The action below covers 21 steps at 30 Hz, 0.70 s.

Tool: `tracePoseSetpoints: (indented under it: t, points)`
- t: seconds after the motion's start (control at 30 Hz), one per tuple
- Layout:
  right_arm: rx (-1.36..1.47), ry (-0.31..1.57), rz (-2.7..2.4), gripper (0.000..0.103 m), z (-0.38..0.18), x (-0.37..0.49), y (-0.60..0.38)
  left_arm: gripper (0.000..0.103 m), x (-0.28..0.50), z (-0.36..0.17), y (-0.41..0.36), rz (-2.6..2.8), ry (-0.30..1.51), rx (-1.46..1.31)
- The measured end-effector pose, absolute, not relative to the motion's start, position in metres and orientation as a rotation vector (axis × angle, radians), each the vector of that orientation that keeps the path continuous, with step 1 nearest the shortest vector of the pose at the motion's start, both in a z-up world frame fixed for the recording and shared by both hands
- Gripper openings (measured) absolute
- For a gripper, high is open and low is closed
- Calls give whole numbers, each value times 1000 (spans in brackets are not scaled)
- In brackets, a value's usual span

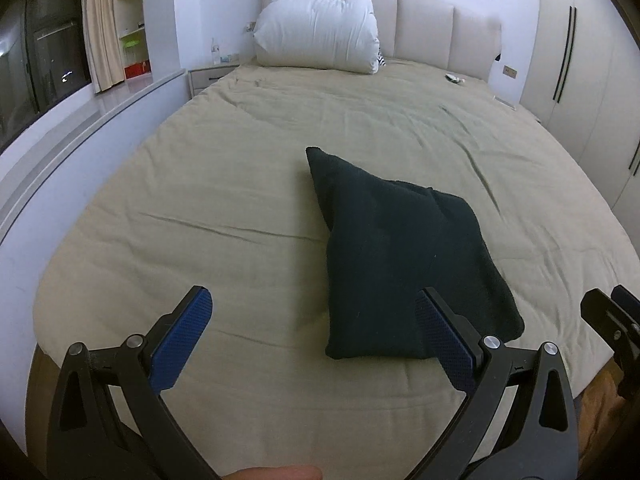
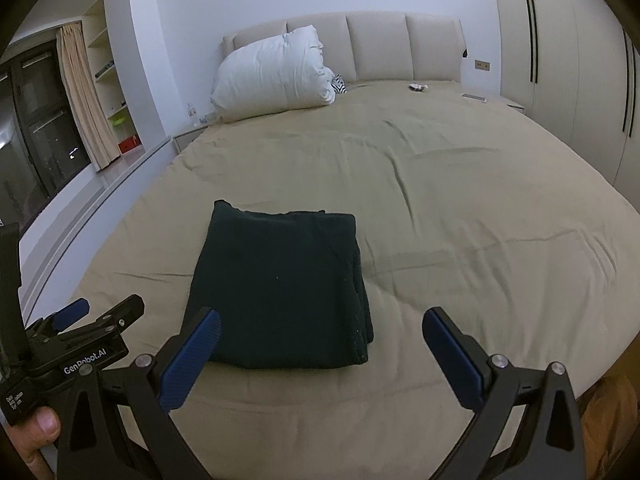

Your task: Fold small clothes

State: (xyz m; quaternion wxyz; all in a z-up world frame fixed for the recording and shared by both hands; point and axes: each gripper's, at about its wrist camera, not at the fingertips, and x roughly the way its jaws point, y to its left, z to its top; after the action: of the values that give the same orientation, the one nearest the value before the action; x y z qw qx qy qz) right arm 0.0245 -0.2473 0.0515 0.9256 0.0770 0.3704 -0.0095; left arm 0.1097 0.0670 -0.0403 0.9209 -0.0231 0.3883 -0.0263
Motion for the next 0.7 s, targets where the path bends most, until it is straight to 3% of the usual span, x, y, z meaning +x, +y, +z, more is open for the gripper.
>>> tracePoseSetpoints:
  t: [0.7]
  points:
    - [169,782,-28,103,45,20,-252,103,117,-51,61,-49,812,-35]
